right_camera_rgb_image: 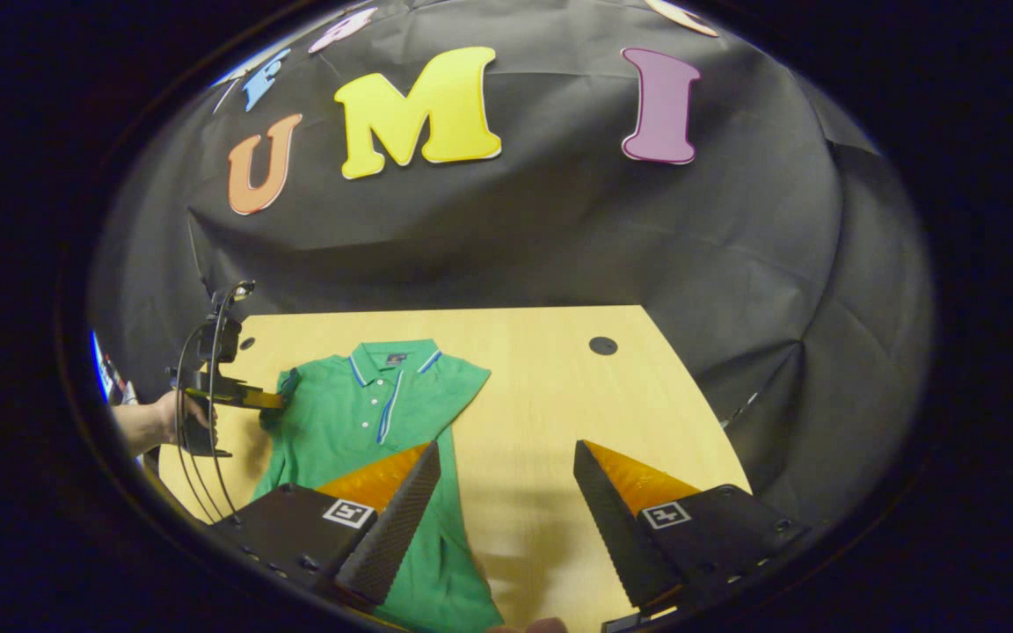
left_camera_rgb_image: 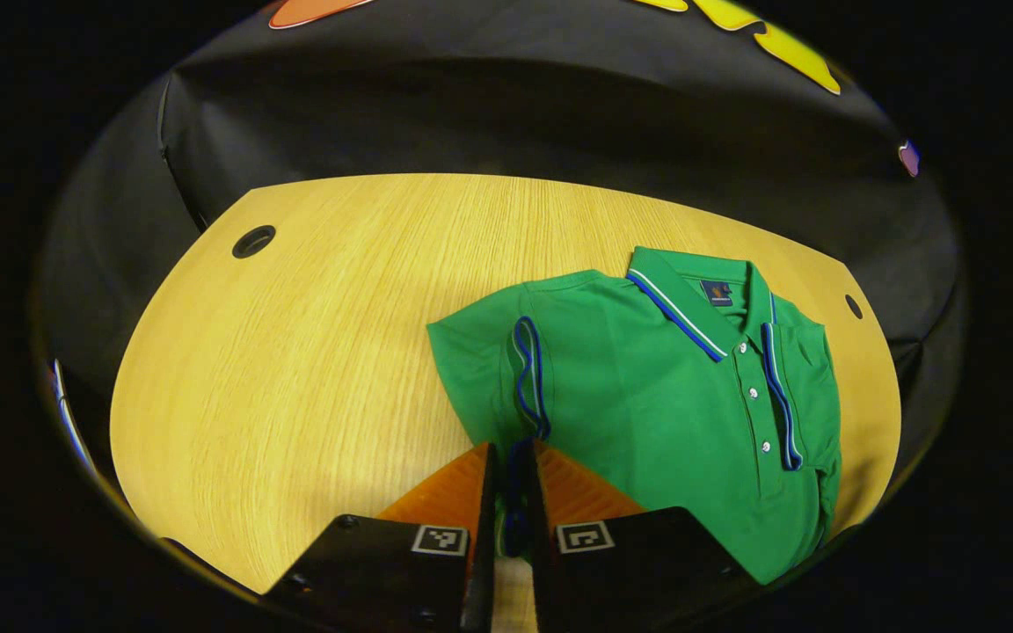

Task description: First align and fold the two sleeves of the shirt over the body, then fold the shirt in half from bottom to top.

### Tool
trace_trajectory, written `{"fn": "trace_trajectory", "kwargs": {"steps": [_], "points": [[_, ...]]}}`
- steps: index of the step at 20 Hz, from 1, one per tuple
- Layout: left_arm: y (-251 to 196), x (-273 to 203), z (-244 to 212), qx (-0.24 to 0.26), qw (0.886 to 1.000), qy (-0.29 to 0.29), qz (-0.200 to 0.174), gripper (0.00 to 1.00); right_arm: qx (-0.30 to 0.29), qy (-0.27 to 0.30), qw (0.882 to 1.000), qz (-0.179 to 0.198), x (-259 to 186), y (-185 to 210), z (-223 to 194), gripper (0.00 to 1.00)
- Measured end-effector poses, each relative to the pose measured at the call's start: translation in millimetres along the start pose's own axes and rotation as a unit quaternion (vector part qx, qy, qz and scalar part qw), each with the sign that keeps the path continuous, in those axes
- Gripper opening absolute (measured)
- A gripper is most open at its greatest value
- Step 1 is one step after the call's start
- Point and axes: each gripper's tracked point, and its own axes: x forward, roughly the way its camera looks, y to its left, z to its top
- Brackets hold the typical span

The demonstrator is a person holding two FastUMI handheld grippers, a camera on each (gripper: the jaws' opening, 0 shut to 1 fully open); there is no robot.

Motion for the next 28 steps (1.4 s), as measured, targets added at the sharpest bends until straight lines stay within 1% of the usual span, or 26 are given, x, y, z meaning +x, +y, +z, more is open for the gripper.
{"fn": "trace_trajectory", "kwargs": {"steps": [1, 3, 4, 6, 8, 11, 13, 14, 15, 16, 19, 21, 22, 23, 24, 25, 27, 28], "points": [[-2, -1, 1, -0.001, 1.000, -0.002, -0.006, 0.13, -0.002, 0.000, 1.000, 0.001, 1, 0, -1, 0.94], [-6, -3, 1, -0.006, 1.000, 0.000, -0.022, 0.06, -0.001, 0.003, 1.000, 0.002, 2, 0, -3, 0.94], [-7, -5, 3, -0.014, 1.000, -0.002, -0.028, 0.06, 0.004, 0.004, 1.000, 0.003, 2, -1, -4, 0.94], [-15, -13, 12, -0.048, 0.998, -0.015, -0.046, 0.06, 0.015, 0.005, 1.000, -0.003, 2, -4, -6, 0.94], [-17, -25, 22, -0.066, 0.996, -0.030, -0.054, 0.06, 0.021, 0.005, 1.000, 0.001, 2, -2, -7, 0.95], [-31, -48, 38, -0.071, 0.994, -0.045, -0.070, 0.06, 0.027, 0.001, 1.000, 0.012, 0, 3, -2, 0.96], [-44, -59, 53, -0.065, 0.993, -0.057, -0.079, 0.06, 0.032, -0.008, 0.999, 0.016, -4, 6, 4, 0.96], [-54, -63, 59, -0.060, 0.993, -0.060, -0.086, 0.06, 0.034, -0.012, 0.999, 0.019, -7, 7, 6, 0.96], [-69, -66, 62, -0.054, 0.992, -0.062, -0.095, 0.06, 0.034, -0.016, 0.999, 0.019, -10, 7, 8, 0.92], [-82, -66, 65, -0.050, 0.992, -0.061, -0.102, 0.06, 0.033, -0.018, 0.999, 0.019, -13, 6, 9, 0.96], [-127, -63, 66, -0.043, 0.989, -0.058, -0.125, 0.06, 0.031, -0.021, 0.999, 0.015, -25, 2, 6, 0.96], [-153, -69, 73, -0.049, 0.986, -0.070, -0.143, 0.06, 0.030, -0.022, 0.999, 0.012, -35, -1, 3, 0.96], [-163, -74, 75, -0.051, 0.984, -0.074, -0.155, 0.08, 0.029, -0.023, 0.999, 0.010, -38, -2, 2, 0.96], [-165, -83, 77, -0.052, 0.983, -0.081, -0.158, 0.12, 0.029, -0.024, 0.999, 0.008, -41, -4, 0, 0.96], [-167, -87, 81, -0.055, 0.983, -0.090, -0.154, 0.17, 0.031, -0.027, 0.999, 0.013, -43, -2, 0, 0.96], [-165, -95, 85, -0.058, 0.981, -0.103, -0.153, 0.24, 0.033, -0.031, 0.999, 0.017, -46, 0, 2, 0.96], [-156, -108, 92, -0.054, 0.982, -0.125, -0.132, 0.69, 0.029, -0.041, 0.999, 0.013, -47, 1, 7, 0.96], [-149, -117, 93, -0.051, 0.982, -0.136, -0.121, 0.80, 0.027, -0.049, 0.998, 0.013, -50, 2, 10, 0.96]]}}
